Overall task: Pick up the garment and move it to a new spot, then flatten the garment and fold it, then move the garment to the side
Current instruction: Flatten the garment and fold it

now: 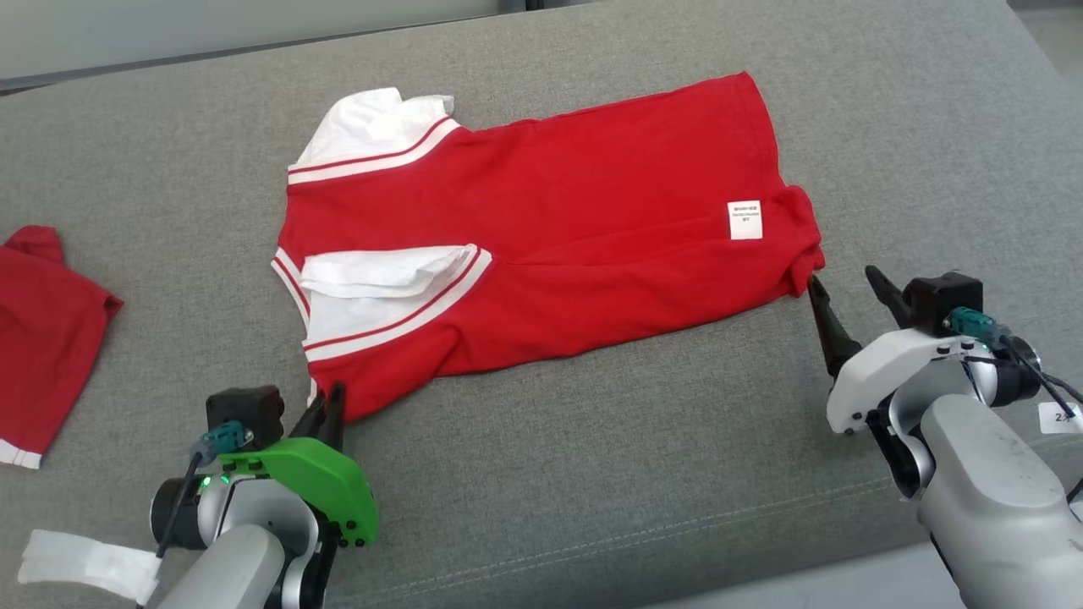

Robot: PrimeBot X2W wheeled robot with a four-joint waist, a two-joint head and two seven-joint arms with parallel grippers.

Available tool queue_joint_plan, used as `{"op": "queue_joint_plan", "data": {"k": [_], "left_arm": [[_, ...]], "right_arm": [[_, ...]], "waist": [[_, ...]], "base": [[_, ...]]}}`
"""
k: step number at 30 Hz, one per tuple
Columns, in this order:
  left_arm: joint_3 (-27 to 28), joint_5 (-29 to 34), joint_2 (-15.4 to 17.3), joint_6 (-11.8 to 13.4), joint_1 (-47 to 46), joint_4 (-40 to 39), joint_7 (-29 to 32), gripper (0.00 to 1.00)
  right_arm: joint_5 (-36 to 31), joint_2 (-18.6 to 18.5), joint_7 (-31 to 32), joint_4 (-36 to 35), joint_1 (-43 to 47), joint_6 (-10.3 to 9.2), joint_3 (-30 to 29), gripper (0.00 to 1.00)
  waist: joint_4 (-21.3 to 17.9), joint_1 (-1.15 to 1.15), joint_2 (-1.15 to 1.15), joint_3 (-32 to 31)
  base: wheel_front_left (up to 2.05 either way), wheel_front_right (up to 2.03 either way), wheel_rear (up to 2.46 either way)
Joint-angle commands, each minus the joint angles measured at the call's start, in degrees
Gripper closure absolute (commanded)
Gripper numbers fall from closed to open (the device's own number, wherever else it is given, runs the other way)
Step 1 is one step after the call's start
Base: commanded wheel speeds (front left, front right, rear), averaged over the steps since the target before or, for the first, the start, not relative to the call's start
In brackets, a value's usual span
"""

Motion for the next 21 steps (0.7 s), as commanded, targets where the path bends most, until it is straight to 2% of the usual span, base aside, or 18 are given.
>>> {"op": "queue_joint_plan", "data": {"k": [1, 12, 16, 17, 21], "left_arm": [[0.2, -0.4, 0.4, 0.2, 0.9, -0.2, -0.3, 1.00], [-0.7, 0.1, 1.0, -0.2, 3.1, -3.4, -1.9, 1.00], [-0.9, 0.5, 1.3, -0.5, 1.9, -3.3, -2.2, 1.00], [-1.0, 0.7, 1.3, -0.6, 1.6, -3.3, -2.2, 1.00], [-1.1, 1.1, 1.4, -0.9, 0.7, -3.3, -2.5, 1.00]], "right_arm": [[0.6, -0.3, 0.1, 0.3, -0.2, -0.10, 0.2, 0.00], [10.0, -0.7, 3.3, 8.9, -5.6, -0.09, 6.7, 0.02], [12.7, -0.4, 4.4, 11.6, -7.9, -0.09, 9.1, 0.21], [13.1, -0.5, 4.8, 12.3, -8.4, -0.10, 9.6, 0.31], [15.2, -0.5, 5.2, 14.9, -10.2, -0.09, 11.4, 0.58]], "waist": [[0.2, 0.00, 0.00, -0.1], [2.1, 0.00, 0.00, 0.7], [2.9, 0.00, 0.00, 1.6], [3.1, 0.00, 0.00, 1.8], [3.9, 0.00, 0.00, 2.8]], "base": [[0.00, 0.00, 0.00], [0.00, 0.00, 0.00], [0.00, 0.00, 0.00], [0.00, 0.00, 0.00], [0.00, 0.00, 0.00]]}}
